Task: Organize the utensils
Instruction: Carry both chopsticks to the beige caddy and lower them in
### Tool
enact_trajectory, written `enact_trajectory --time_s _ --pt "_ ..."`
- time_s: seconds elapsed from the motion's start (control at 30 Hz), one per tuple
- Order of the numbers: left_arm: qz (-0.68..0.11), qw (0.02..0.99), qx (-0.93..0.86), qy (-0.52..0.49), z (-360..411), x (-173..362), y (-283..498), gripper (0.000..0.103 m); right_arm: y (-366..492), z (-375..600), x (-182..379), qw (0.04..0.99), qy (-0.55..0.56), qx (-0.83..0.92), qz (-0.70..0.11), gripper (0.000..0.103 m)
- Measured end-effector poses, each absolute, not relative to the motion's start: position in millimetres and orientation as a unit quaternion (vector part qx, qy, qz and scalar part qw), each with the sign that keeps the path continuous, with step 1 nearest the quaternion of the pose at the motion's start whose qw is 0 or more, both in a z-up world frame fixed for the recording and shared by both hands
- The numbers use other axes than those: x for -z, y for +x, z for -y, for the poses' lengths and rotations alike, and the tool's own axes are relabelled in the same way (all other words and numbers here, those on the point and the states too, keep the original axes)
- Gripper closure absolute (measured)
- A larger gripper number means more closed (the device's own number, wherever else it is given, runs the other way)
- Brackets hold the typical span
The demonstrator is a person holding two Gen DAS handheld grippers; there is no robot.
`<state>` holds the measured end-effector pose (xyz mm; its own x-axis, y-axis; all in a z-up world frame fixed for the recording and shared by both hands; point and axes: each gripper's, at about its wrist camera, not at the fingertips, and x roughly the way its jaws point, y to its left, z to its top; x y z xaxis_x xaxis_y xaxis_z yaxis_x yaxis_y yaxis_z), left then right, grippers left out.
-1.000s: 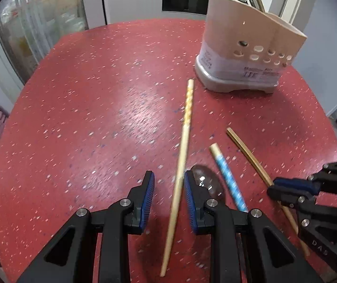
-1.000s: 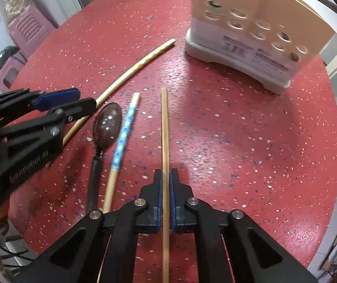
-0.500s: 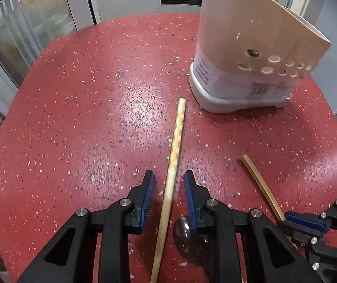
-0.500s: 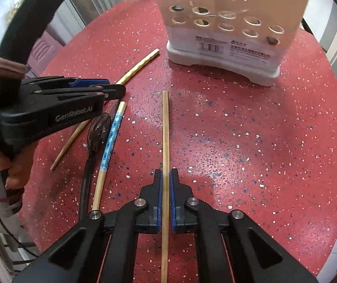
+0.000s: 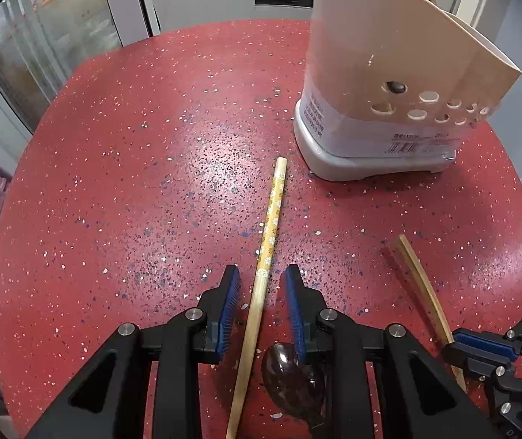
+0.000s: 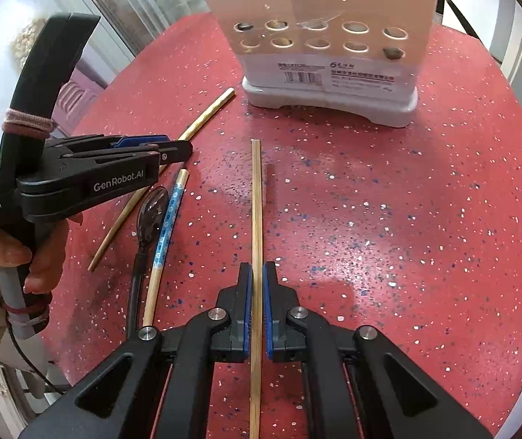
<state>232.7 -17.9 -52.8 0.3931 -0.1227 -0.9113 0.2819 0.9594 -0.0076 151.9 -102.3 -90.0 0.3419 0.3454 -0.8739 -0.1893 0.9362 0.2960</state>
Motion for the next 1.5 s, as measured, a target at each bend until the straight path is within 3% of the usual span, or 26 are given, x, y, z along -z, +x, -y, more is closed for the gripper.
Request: enact_trajectory --time_s 0.23,0.3,0.33,0.67,1.0,1.5 --pt "-0.537 0.831 0.124 0.078 19.6 52.5 232.3 0.053 149.0 123.1 87.1 0.818 0.081 -0.164 -0.545 0.097" --pt "-0.539 0.829 0.134 0.075 20.9 52.3 230.7 0.068 146.4 125.3 82.9 0.82 0.083 -0.165 -0.542 0.097" --pt "-0.538 0.829 0.136 0.074 21.1 51.3 229.6 0.07 145.0 128.4 81.2 0.821 0.084 -0.165 -0.539 0.097" --pt "-0.496 0.858 0.131 0.019 0.7 32.5 203.3 0.071 132.2 149.0 54.6 0.837 0.109 -0.175 -0.508 0.097" --pt "-0.395 0.908 0.138 -0.024 -4.5 -38.8 156.7 0.071 117.5 191.6 -12.4 0.875 0.148 -0.195 -0.418 0.097" --pt "-0.278 0.944 0.157 -0.087 13.2 -147.8 203.0 0.071 172.5 224.8 -112.9 0.932 0.158 -0.16 -0.285 0.097"
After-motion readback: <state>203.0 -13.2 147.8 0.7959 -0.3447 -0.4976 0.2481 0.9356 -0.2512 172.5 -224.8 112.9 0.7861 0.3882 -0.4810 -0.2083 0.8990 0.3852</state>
